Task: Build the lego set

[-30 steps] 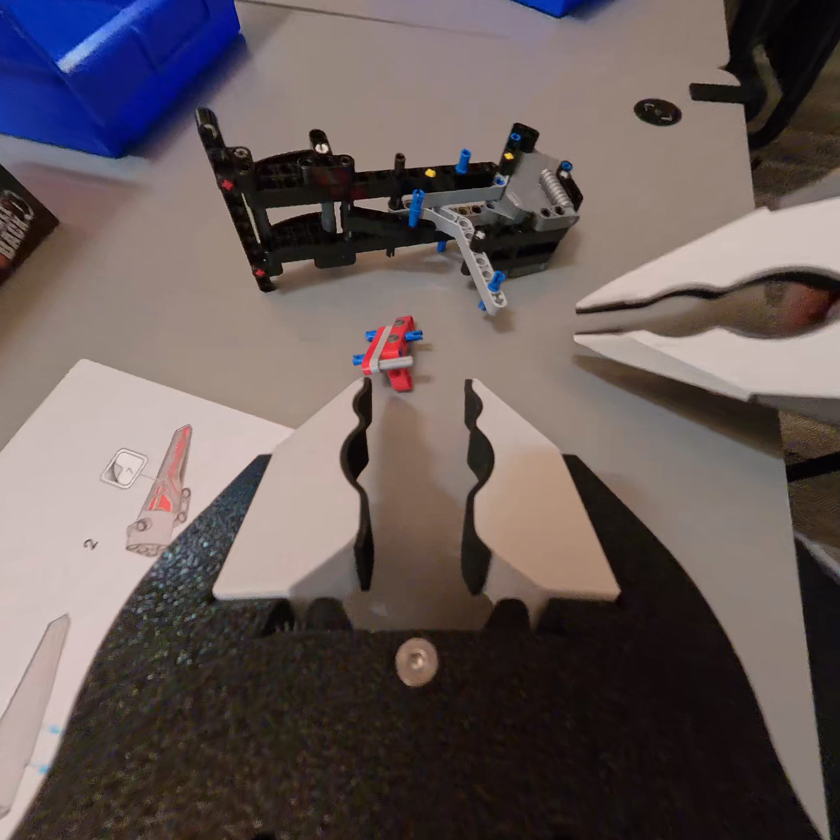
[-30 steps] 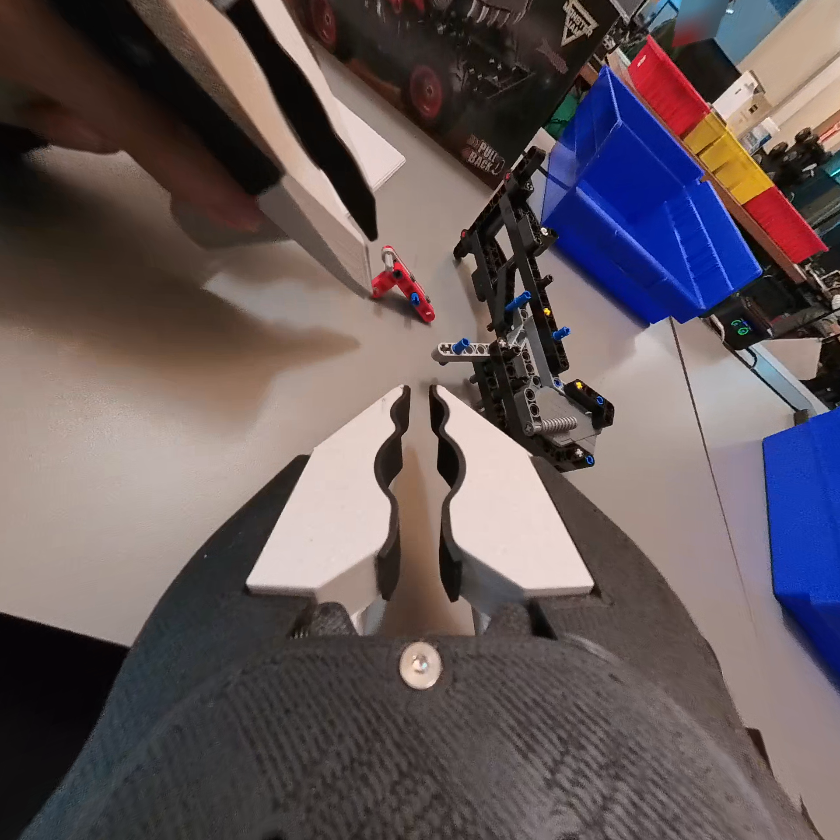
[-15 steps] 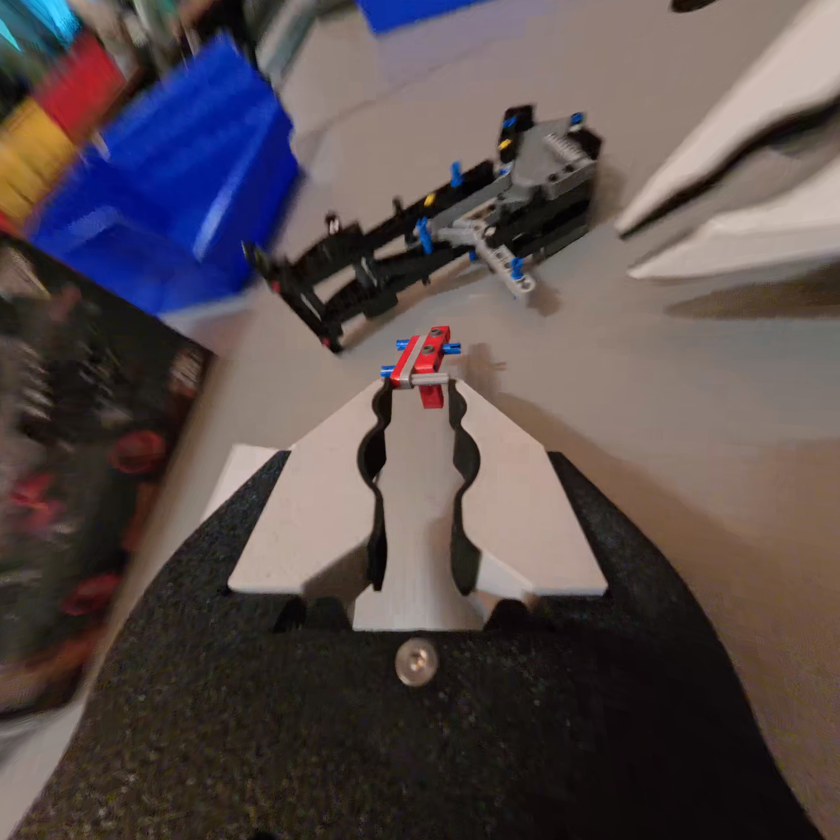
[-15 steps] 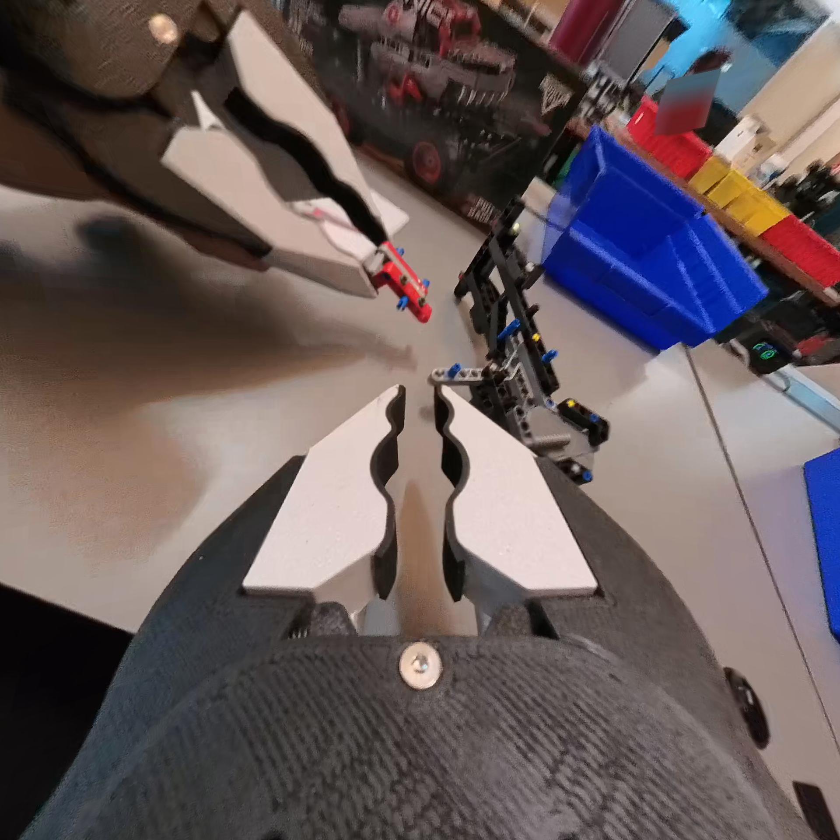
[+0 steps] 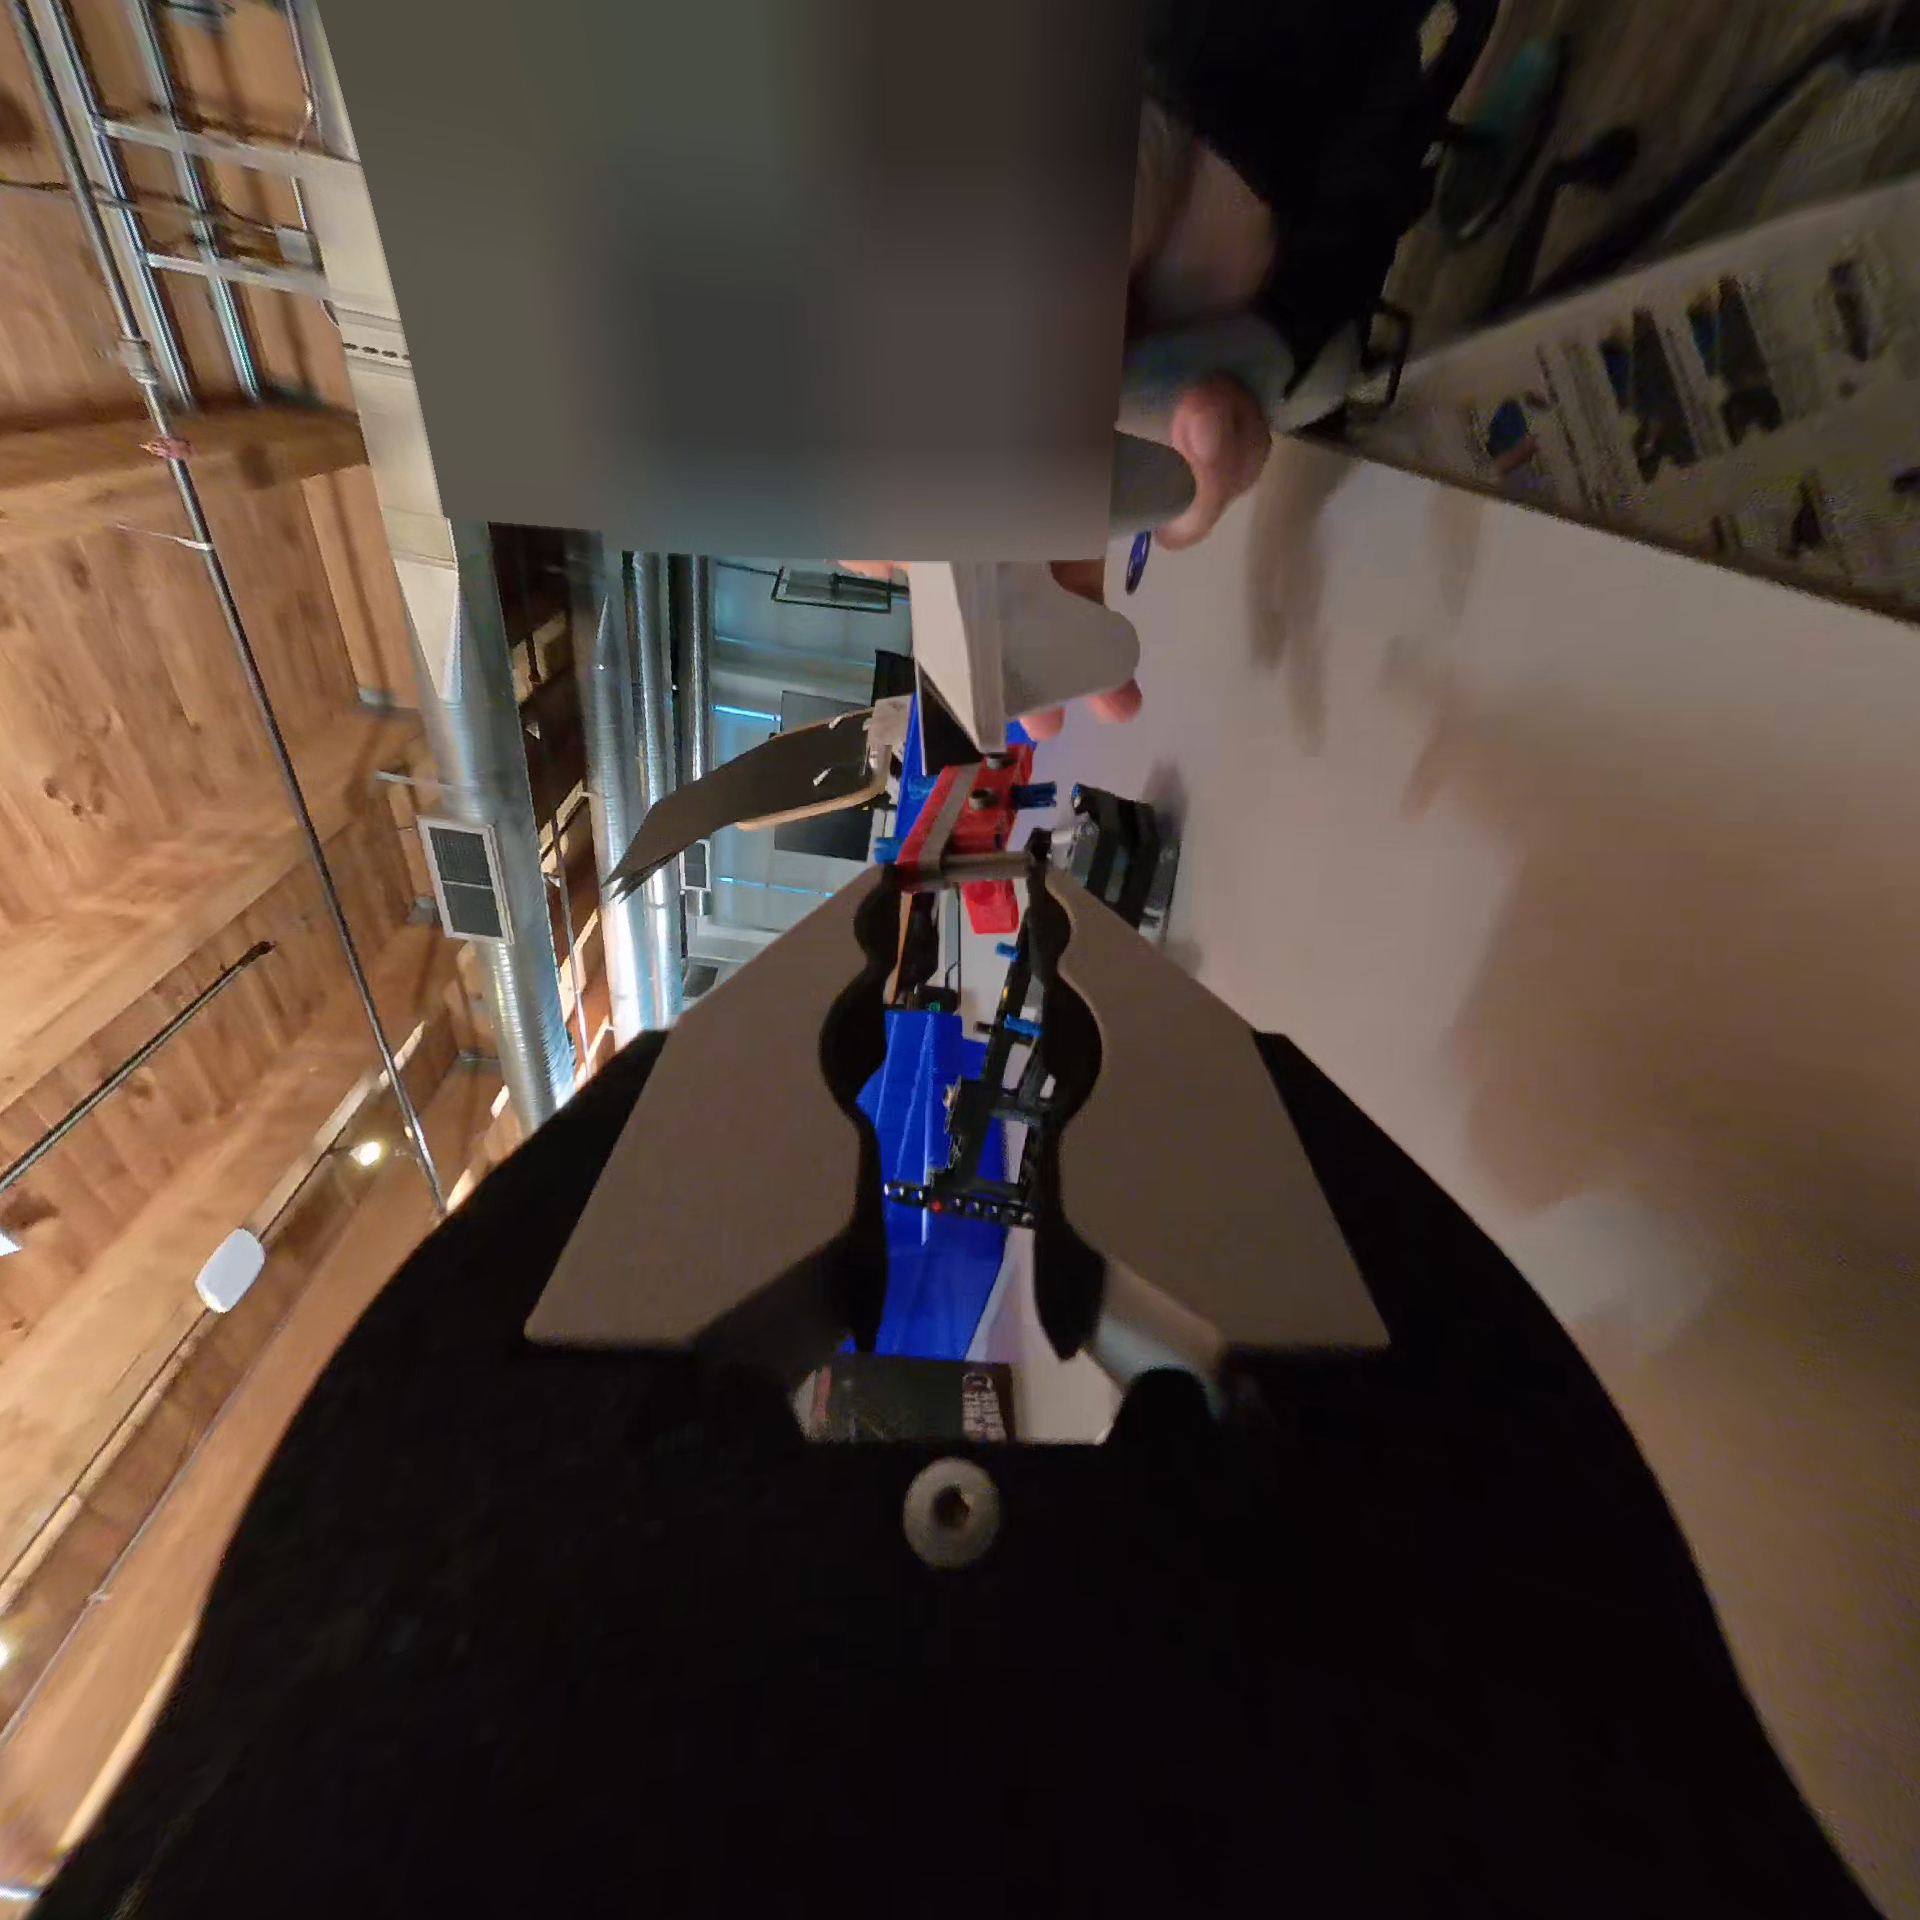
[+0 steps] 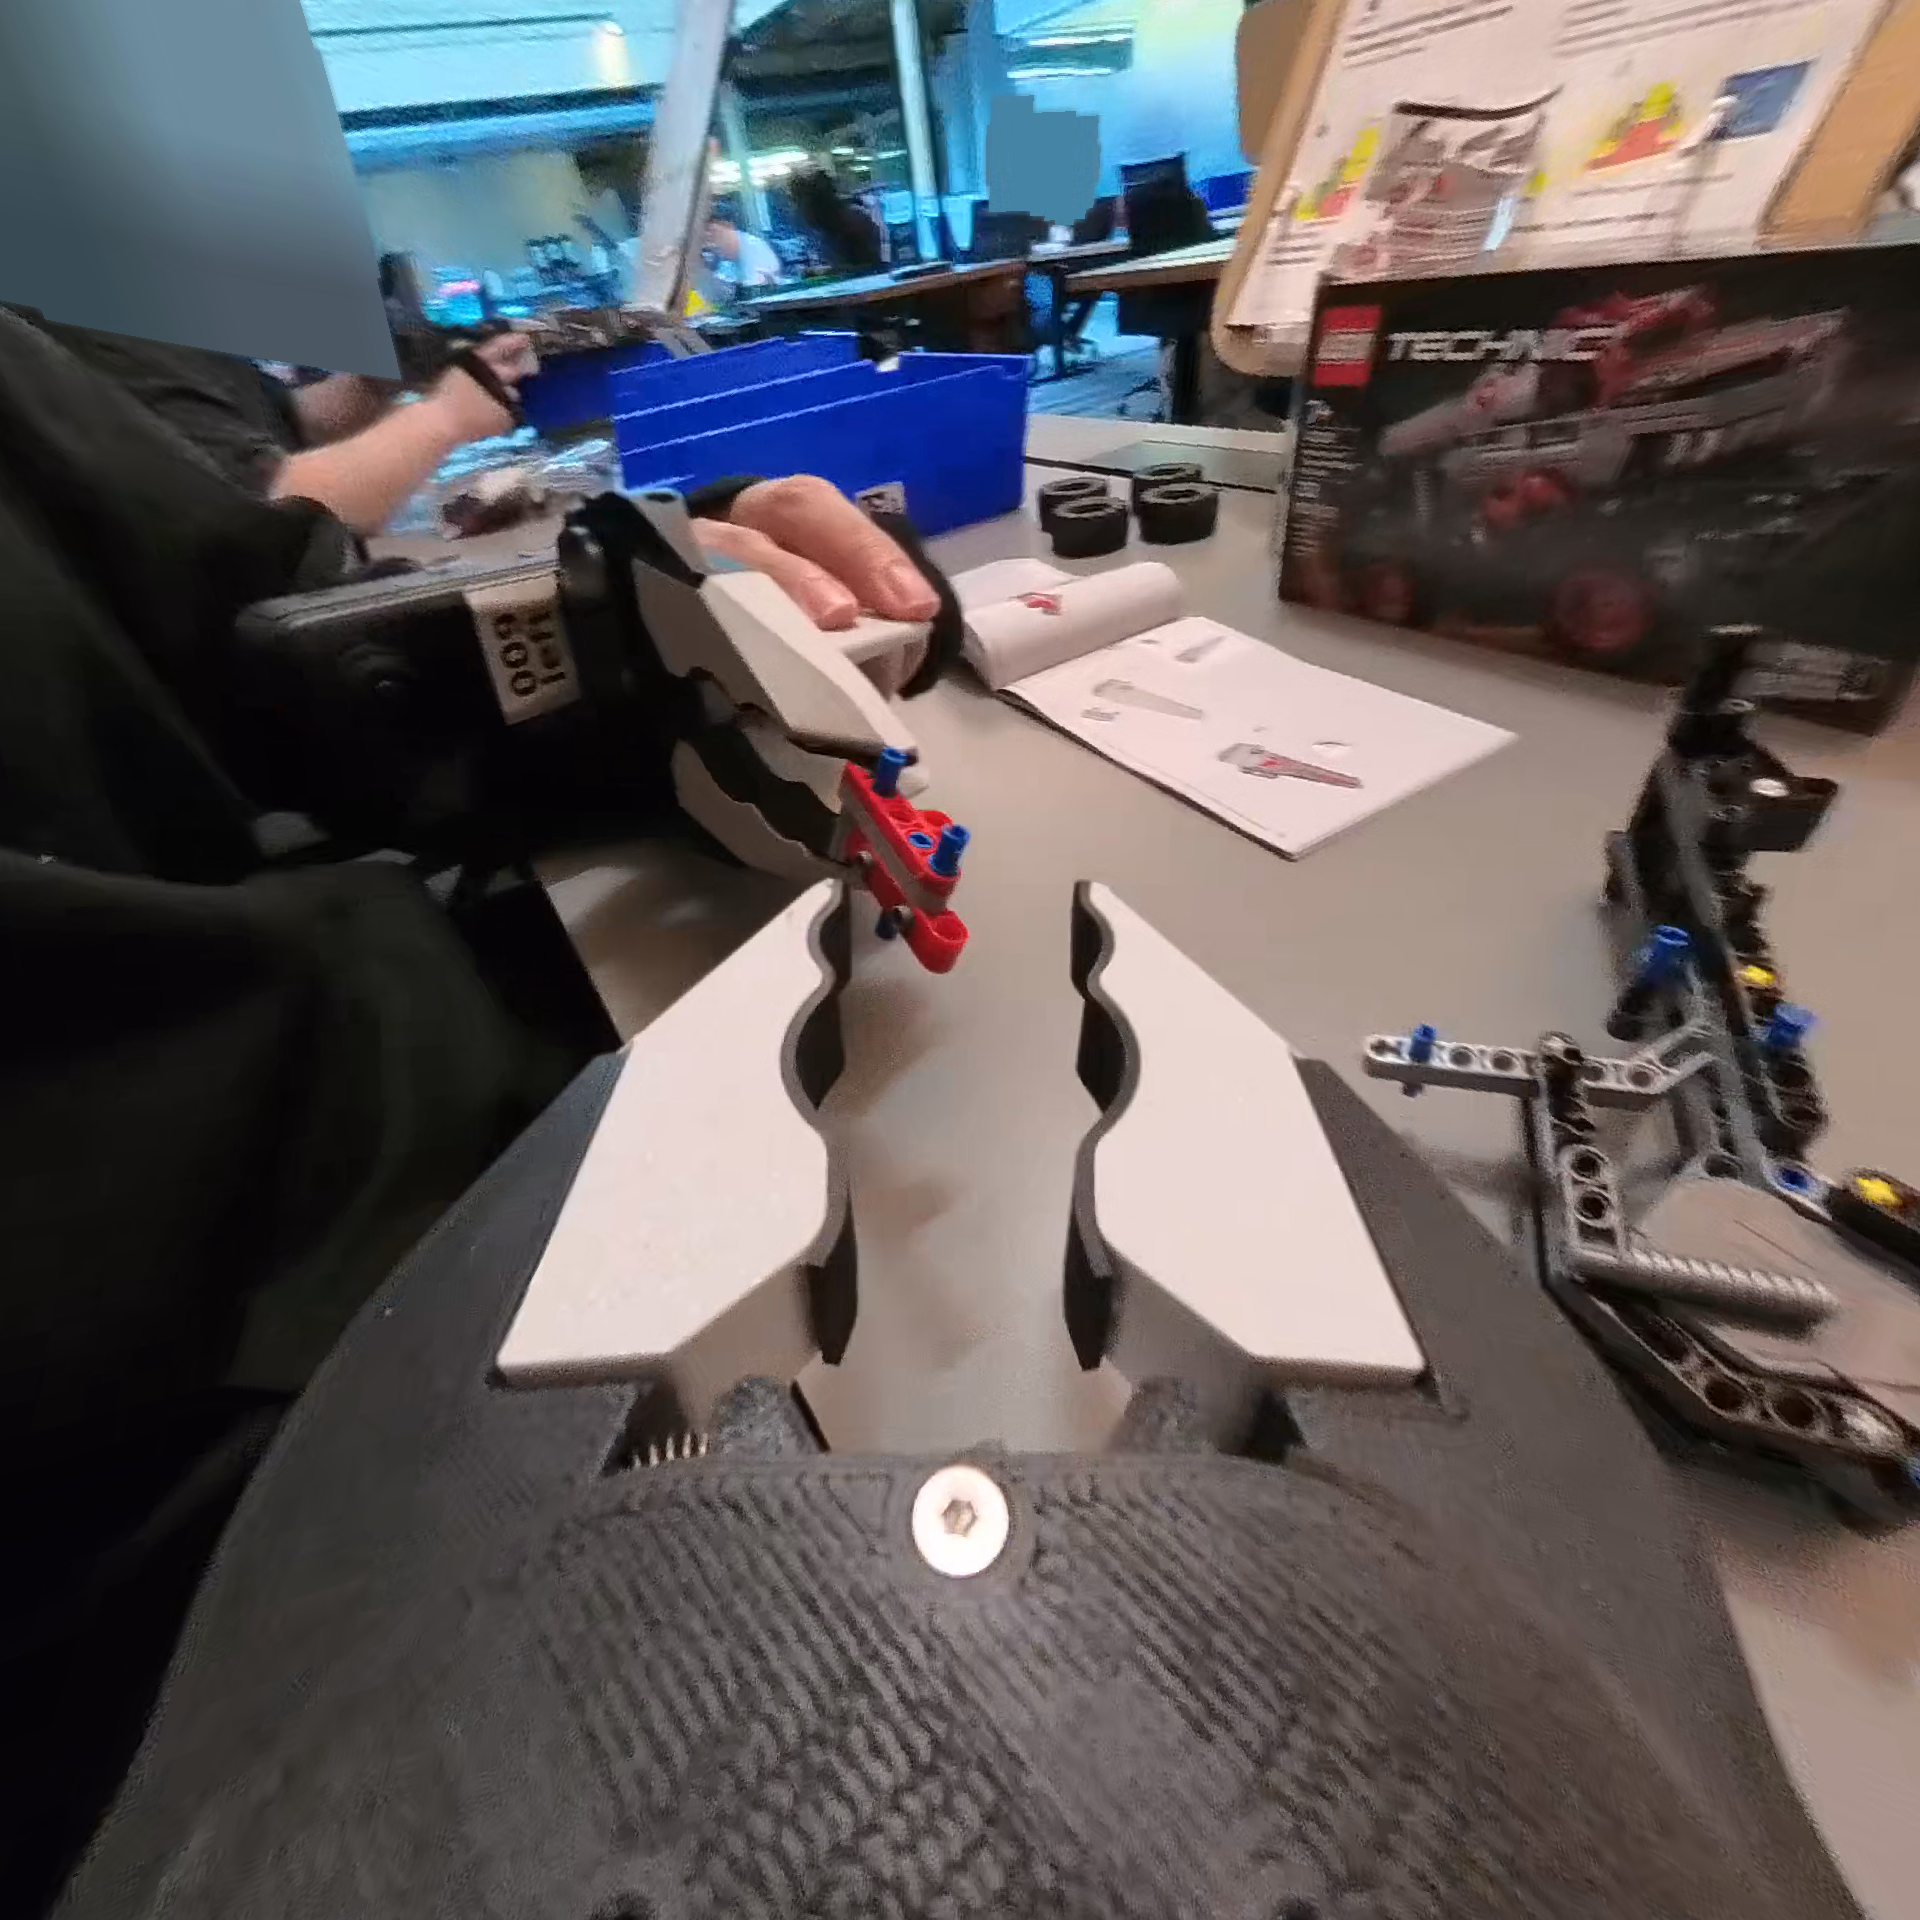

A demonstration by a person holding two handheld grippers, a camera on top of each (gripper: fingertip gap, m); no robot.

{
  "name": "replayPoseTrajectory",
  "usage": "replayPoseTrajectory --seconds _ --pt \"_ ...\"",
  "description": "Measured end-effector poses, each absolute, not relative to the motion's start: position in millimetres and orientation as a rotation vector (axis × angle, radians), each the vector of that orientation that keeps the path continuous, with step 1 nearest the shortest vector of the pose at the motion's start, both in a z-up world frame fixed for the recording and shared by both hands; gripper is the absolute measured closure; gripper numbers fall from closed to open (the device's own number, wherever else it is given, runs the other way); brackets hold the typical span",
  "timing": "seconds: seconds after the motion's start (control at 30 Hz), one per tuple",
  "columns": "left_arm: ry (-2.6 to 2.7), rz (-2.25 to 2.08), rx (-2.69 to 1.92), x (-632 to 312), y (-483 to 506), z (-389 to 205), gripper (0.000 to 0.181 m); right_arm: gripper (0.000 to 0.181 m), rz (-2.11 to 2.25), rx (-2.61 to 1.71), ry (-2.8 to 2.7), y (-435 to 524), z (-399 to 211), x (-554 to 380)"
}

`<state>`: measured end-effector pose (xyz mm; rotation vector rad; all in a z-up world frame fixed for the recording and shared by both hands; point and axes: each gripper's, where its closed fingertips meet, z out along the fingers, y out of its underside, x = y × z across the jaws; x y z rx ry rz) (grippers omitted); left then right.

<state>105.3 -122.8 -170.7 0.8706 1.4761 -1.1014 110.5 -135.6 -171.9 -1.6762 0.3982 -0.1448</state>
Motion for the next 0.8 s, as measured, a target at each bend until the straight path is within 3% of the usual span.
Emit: replayPoseTrajectory --seconds 0.07,0.1,0.27,0.47,0.63,0.8 --pt "1.479 -1.110 0.869 104.3 -123.1 -170.1 0.160 0.148 -0.147 -1.671 0.357 -129.4 -169.9 106.1" --pt "1.481 -1.105 0.864 105.4 -122.6 -170.3 0.160 0.164 -0.166 -1.676 0.330 -127.1 -169.7 104.2" --pt "1.582 -1.098 0.750 126.9 -117.2 -178.2 0.160 0.176 -0.297 -1.679 0.356 -125.6 -174.3 111.4" --pt "1.941 -1.180 0.345 169.2 -107.9 -199.7 0.145 0.176 -0.722 -1.710 0.579 -144.9 -183.9 138.9" --pt "2.251 -1.576 -0.215 172.3 -116.8 -192.2 0.157 0.176 -1.260 -1.703 0.809 -173.9 -186.6 155.7" --pt "2.438 -2.005 -0.787 149.9 -149.8 -176.1 0.162 0.176 -1.493 -1.754 0.768 -165.3 -181.3 154.8"
